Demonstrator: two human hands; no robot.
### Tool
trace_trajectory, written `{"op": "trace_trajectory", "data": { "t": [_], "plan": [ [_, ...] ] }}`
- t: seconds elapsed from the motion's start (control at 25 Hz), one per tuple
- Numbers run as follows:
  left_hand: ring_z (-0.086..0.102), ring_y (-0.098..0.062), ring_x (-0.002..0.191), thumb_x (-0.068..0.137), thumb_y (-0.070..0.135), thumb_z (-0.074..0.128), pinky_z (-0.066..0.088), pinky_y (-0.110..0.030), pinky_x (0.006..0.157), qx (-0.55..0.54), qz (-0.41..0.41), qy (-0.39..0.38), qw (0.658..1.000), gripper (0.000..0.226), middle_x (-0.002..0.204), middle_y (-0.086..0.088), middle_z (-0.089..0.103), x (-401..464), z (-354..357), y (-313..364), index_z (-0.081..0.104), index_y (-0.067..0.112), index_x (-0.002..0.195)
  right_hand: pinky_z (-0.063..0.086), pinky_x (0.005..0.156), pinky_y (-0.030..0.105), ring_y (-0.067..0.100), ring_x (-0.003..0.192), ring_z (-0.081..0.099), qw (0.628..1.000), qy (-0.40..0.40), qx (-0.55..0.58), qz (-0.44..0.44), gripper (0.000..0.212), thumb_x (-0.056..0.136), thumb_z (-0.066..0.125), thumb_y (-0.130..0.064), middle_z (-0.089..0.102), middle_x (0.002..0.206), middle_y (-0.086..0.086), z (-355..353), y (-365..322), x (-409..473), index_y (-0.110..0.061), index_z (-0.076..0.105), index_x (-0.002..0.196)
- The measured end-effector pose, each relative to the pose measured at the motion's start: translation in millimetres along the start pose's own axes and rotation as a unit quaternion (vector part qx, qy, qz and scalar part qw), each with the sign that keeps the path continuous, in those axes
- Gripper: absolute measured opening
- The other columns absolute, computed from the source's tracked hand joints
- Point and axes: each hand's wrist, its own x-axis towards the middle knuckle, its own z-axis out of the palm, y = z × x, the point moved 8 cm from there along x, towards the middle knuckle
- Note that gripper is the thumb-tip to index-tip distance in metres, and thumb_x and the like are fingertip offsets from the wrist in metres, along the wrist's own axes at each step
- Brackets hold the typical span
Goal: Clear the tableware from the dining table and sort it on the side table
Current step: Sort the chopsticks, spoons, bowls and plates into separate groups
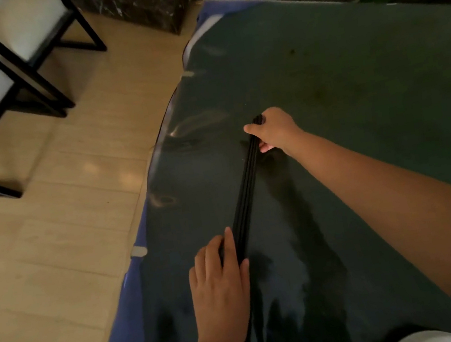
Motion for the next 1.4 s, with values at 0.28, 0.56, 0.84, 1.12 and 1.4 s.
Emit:
{"op": "trace_trajectory", "data": {
  "t": [0.28,0.56,0.84,1.12,1.4],
  "plan": [
    [0.042,-0.025,0.13,0.085,0.028,0.032,0.042,-0.05,0.098,0.048,0.1,-0.08,0.991,0.055,0.143,-0.013,0.042,-15.2,19.2,10.9,0.041,0.008,0.135,0.019,0.113,0.05,0.028,0.142,0.013,0.886,0.106,-0.378,-0.246,0.065,0.092,0.036,-0.049,0.017,0.154,0.012,24.6,4.1,-67.8,-0.018,0.015,0.146],
    [0.042,-0.028,0.13,0.078,0.007,0.065,0.05,-0.04,0.093,-0.004,0.096,-0.079,0.992,0.057,0.142,-0.015,0.044,-11.5,23.0,6.0,0.046,0.002,0.132,0.002,0.116,0.042,0.018,0.144,-0.008,0.873,0.056,-0.398,-0.276,0.064,0.094,0.015,-0.05,-0.005,0.158,0.006,60.2,28.6,-66.9,-0.018,0.0,0.147],
    [0.037,-0.032,0.133,0.081,0.006,0.064,0.045,-0.046,0.099,-0.022,0.097,-0.077,0.992,0.058,0.143,-0.019,0.042,-8.3,21.3,6.5,0.042,0.002,0.134,0.003,0.116,0.047,0.017,0.145,0.0,0.878,0.085,-0.351,-0.313,0.06,0.095,0.025,-0.043,0.008,0.158,0.005,32.0,15.0,-87.7,-0.014,0.014,0.146],
    [0.051,-0.035,0.121,0.087,0.018,0.052,0.04,-0.049,0.1,-0.044,0.094,-0.055,0.993,0.045,0.13,-0.02,0.054,-24.1,-26.5,51.4,0.048,0.002,0.13,0.047,0.088,0.043,0.031,0.102,0.059,0.877,0.017,-0.344,-0.335,0.025,0.091,0.046,-0.018,0.066,0.106,0.012,-60.4,35.9,-180.1,-0.01,0.064,0.107],
    [0.062,-0.028,0.068,0.084,0.03,0.049,0.05,-0.034,0.058,-0.06,0.24,-0.065,0.967,0.03,0.081,-0.009,0.067,-127.0,-81.1,164.1,0.065,0.007,0.095,0.053,0.069,0.043,0.035,0.082,0.063,0.84,0.005,-0.395,-0.373,0.016,0.085,0.055,-0.013,0.067,0.087,0.013,-115.2,100.7,-335.8,-0.007,0.068,0.093]
  ]
}}
